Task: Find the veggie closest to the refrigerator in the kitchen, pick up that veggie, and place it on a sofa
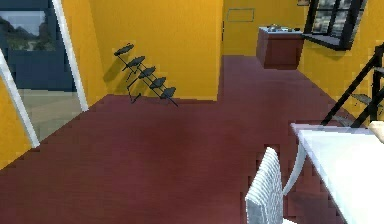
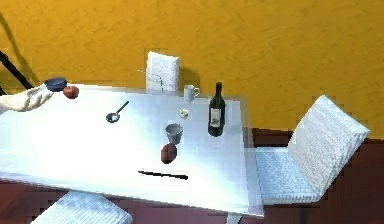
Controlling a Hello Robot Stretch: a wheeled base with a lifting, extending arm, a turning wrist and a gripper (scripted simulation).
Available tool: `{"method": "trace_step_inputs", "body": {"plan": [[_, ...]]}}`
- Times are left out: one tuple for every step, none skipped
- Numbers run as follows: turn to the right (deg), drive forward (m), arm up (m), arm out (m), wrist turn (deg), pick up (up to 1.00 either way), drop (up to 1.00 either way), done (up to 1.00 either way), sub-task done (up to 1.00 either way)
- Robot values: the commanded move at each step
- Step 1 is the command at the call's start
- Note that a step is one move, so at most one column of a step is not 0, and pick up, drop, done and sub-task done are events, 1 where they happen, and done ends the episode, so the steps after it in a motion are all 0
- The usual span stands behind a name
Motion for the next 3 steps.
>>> {"method": "trace_step_inputs", "body": {"plan": [[0.0,0.00,0.50,0.00,0.0,0.00,0.00,0.00,0.00],[0.0,0.00,0.30,0.00,0.0,0.00,0.00,0.00,0.00],[0.0,0.00,0.00,0.42,0.0,0.00,0.00,0.00,0.00]]}}
